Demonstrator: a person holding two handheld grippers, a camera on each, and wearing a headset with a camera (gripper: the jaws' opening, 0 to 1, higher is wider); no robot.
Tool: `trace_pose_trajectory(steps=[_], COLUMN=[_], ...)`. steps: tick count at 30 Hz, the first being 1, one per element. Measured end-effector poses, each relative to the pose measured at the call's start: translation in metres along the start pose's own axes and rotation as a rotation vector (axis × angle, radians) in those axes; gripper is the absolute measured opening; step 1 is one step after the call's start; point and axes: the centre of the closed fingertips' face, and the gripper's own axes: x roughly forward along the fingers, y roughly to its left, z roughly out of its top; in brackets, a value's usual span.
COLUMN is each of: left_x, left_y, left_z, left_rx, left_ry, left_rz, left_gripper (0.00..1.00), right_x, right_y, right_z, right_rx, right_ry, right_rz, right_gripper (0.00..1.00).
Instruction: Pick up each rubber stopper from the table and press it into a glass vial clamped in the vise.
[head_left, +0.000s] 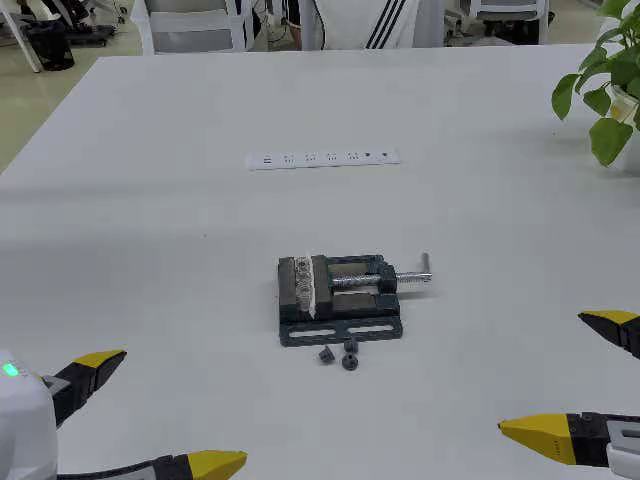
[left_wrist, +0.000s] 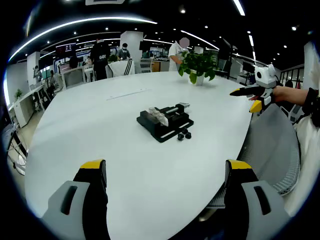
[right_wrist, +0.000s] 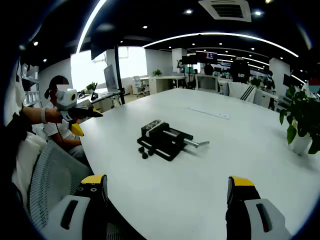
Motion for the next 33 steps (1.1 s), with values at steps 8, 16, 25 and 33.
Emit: trace_pose_trajectory(steps=[8,16,25,33], left_x=[0.008,0.013,0.015,0.014], left_y=[0.01,0.008,0.013,0.016], left_z=[0.001,0.001,-0.002,-0.005], left_rx=[0.016,0.025,0.027,0.027], left_ry=[0.007,0.016,0.017,0.021], left_rz=[-0.011,-0.033,-0.037,-0.037], left_gripper=[0.98,0.98,0.98,0.98], right_x=[0.003,0.005,0.006,0.006], right_y=[-0.003,-0.001,-0.005,-0.004], right_z=[0.0,-0.002,0.001,0.001], right_rx=[0.003,0.002,-0.01,-0.018], right_ry=[-0.009,0.011,0.017,0.021], right_rz=[-0.008,-0.011,-0.013,-0.009], right_gripper=[0.99,0.99,0.99,0.99])
